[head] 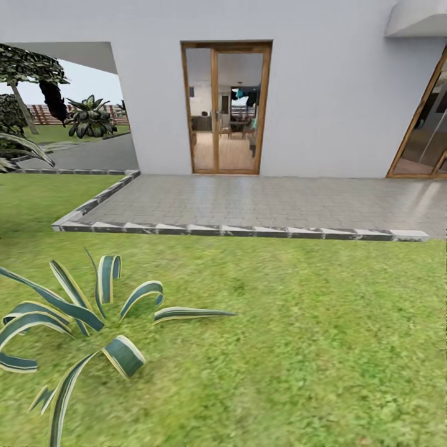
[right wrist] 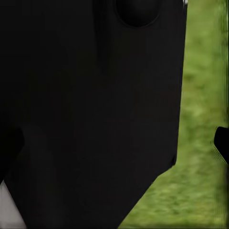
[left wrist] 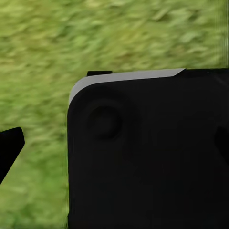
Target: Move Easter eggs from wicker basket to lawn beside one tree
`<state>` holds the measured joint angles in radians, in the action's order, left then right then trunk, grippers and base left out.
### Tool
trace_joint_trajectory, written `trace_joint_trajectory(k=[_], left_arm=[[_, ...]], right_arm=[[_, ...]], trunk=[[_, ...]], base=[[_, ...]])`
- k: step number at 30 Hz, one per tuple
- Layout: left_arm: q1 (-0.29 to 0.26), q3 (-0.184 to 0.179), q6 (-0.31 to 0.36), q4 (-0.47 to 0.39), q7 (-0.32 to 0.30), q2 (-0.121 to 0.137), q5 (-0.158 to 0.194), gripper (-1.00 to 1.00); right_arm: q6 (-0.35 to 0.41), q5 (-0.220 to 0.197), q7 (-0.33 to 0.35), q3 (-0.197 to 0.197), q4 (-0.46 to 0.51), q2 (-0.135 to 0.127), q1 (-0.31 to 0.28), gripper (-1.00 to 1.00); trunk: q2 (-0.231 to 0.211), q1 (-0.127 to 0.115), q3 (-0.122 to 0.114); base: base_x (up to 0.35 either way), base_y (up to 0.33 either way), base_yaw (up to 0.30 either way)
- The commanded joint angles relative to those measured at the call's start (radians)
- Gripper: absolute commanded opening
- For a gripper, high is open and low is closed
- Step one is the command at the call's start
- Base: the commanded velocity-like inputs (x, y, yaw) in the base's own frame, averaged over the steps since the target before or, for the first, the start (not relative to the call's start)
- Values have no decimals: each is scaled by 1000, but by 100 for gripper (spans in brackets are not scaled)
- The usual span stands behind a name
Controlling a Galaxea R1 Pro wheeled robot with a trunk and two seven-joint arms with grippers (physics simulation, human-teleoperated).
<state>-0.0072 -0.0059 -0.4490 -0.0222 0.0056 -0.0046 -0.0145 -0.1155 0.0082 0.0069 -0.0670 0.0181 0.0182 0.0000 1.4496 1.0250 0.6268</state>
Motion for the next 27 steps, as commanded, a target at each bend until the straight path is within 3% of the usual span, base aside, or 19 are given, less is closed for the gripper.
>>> trace_joint_trajectory(k=[1, 17, 27], left_arm=[[0, 0, -3, 1, 1, 0, -2, 100], [0, -1, -3, 1, 2, 1, -1, 100], [0, -1, -4, 1, 2, 2, -1, 100]], right_arm=[[-3, 1, 1, -7, 0, 0, 0, 100], [-3, 1, 1, -7, 0, 0, 0, 100], [-3, 0, 1, -7, 0, 0, 0, 100]], trunk=[[0, 0, 2], [0, 0, 22], [0, 0, 23]], base=[[30, -248, 0], [218, -135, 0], [75, -22, -23]])
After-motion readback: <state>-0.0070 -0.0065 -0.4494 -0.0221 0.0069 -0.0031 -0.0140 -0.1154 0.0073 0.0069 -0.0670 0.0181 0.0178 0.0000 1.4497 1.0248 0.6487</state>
